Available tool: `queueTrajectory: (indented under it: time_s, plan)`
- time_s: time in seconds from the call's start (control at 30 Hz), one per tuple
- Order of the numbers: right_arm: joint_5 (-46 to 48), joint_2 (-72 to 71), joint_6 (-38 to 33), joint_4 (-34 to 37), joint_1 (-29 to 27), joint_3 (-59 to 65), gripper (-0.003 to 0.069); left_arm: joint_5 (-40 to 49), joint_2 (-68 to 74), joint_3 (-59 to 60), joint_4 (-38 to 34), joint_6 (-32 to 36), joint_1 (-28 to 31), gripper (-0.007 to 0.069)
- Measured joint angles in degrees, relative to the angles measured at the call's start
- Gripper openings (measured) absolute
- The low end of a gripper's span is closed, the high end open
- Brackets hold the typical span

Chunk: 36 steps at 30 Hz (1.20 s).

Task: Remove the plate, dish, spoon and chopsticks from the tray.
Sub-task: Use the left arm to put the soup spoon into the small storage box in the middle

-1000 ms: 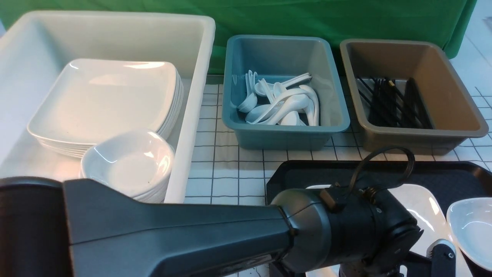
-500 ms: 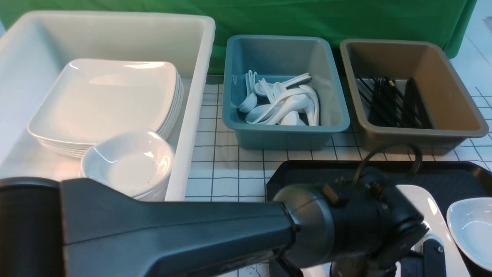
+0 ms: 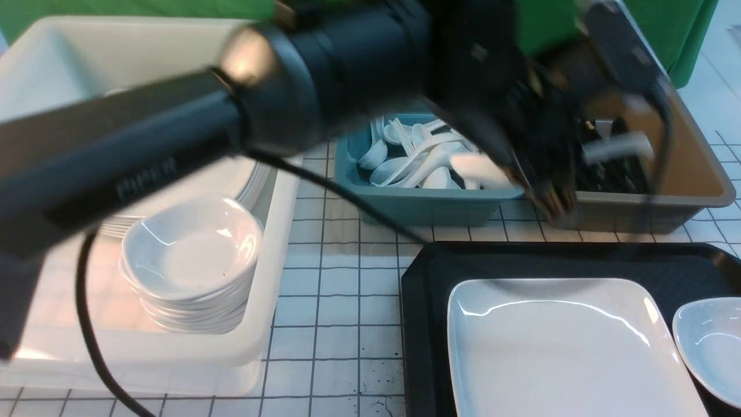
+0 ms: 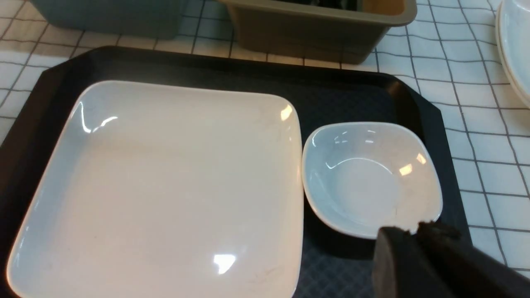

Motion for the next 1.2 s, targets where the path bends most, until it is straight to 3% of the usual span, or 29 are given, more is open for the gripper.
queueTrajectory:
  time_s: [0.27,0.6,0.83,0.87,0.9,0.93,1.0,1.1,1.2]
  plan:
    - [0.0,0.0,0.0,0.0,0.0,0.0,0.0126,-20.2,0.5,0.0,-17.3,-3.9,13.0,0.0032]
    - [0.0,0.0,0.0,0.0,0.0,0.0,0.0127,-27.3,7.1,0.0,-19.5,-3.9,15.9,0.0051]
    - [0.9,0.0,0.0,0.0,0.0,0.0,0.0127,-25.2,12.5,0.0,-19.5,-9.0,15.9,0.0225]
    - [1.6,0.0,0.0,0.0,0.0,0.0,0.0127,-24.0,12.6,0.0,-19.5,-11.4,15.9,0.0298]
    - [1.6,0.0,0.0,0.0,0.0,0.0,0.0127,-24.0,12.6,0.0,-19.5,-11.6,15.9,0.0307]
    - [1.9,0.0,0.0,0.0,0.0,0.0,0.0127,-22.0,12.4,0.0,-19.5,-13.7,15.9,0.0377]
    - [2.0,0.0,0.1,0.0,0.0,0.0,0.0127,-18.0,12.0,-0.4,-19.5,-15.4,15.9,0.0437]
    - [1.9,0.0,0.2,0.0,0.0,0.0,0.0127,-9.0,11.1,-2.0,-19.5,-17.0,16.0,0.0465]
    - [1.9,0.0,0.7,0.0,0.0,0.0,0.0127,-0.5,10.0,-3.9,-19.4,-17.9,16.0,0.0419]
